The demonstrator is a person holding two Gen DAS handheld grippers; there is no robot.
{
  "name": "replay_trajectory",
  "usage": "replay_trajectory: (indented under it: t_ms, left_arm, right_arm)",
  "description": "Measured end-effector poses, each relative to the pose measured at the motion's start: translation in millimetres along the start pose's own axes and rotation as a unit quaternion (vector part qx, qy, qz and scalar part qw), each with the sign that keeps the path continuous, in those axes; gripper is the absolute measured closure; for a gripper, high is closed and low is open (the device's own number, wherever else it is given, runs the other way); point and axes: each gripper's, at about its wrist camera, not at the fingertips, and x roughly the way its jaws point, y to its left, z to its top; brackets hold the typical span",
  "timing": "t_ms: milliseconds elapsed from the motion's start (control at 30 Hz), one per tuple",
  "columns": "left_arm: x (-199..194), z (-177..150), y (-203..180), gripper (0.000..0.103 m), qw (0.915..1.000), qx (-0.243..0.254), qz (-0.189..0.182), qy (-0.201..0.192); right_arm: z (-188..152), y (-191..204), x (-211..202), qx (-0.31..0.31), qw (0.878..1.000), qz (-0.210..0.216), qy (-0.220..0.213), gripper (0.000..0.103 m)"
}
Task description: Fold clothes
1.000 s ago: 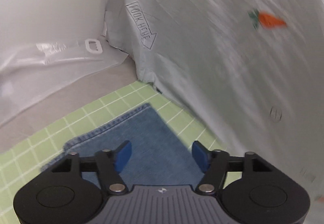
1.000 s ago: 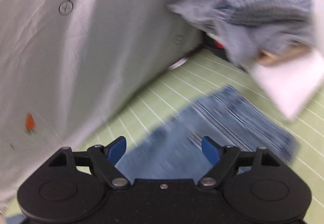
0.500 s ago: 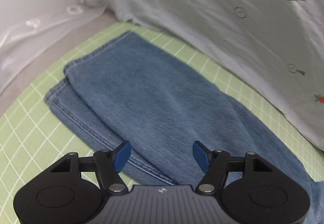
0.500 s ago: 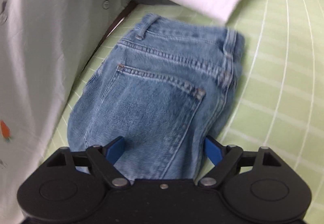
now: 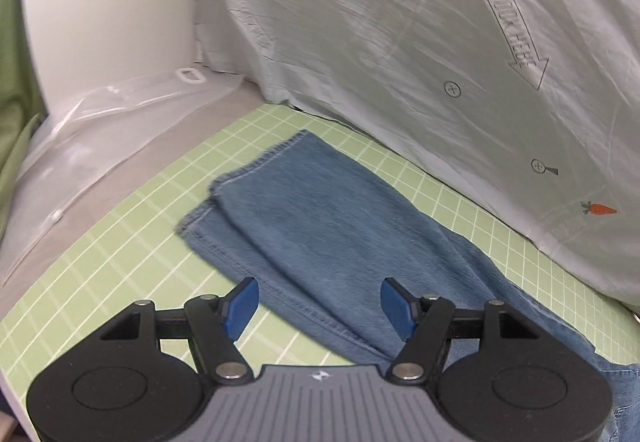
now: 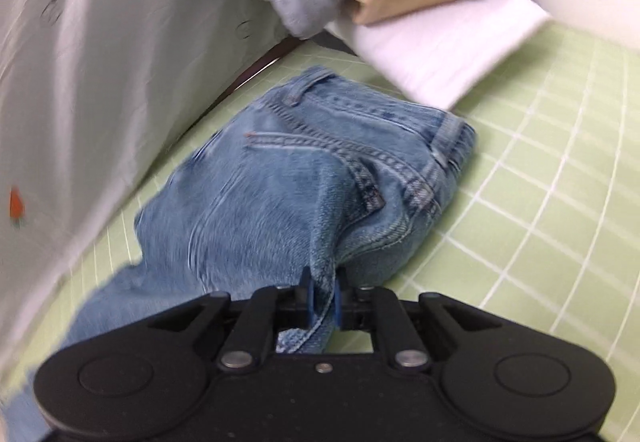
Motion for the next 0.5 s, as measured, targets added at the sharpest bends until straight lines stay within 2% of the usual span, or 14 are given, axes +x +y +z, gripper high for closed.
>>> replay_trajectory:
  t_ms: [33, 67, 133, 233, 300, 400, 500]
  left_arm:
    - [-3.5, -5.2, 5.9, 0.034, 1.0000, -0.006, -0.003, 0.000]
    - [-7.0, -10.4, 11.8, 0.034, 0.9999, -0.013, -0.006, 0.001]
    - [-9.2, -22.4, 20.2, 0.034, 0.9998, -0.008, -0.015, 0.010]
    - [-6.2, -33.2, 33.9, 0.034, 0.9993, 0.013, -0.029, 0.022]
    - [1.9, -34.6, 45.9, 0.034, 0.9984, 0.011, -0.042, 0.037]
    - [14.1, -33.8, 62.1, 0.034, 0.9963, 0.011, -0.061, 0.059]
    - [23.1, -22.3, 71.8, 0.034, 0.9946, 0.033, -0.074, 0.066]
  right_arm:
    - [-4.0, 4.2, -3.6, -0.024, 1.000, 0.000, -0.005, 0.085]
    - [-9.8, 11.8, -10.0, -0.055, 0.998, -0.005, -0.010, 0.071]
    - [-25.3, 32.6, -33.7, -0.128, 0.991, 0.003, -0.034, 0.037]
    - [-49.8, 63.2, -76.5, -0.234, 0.969, 0.018, -0.071, 0.012]
    - [-64.3, 84.6, -100.3, -0.272, 0.958, 0.030, -0.085, 0.006]
    - [-82.0, 111.7, -125.4, -0.268, 0.959, 0.055, -0.074, 0.003]
    - [-102.6, 137.7, -140.9, -0.257, 0.962, 0.056, -0.068, 0.001]
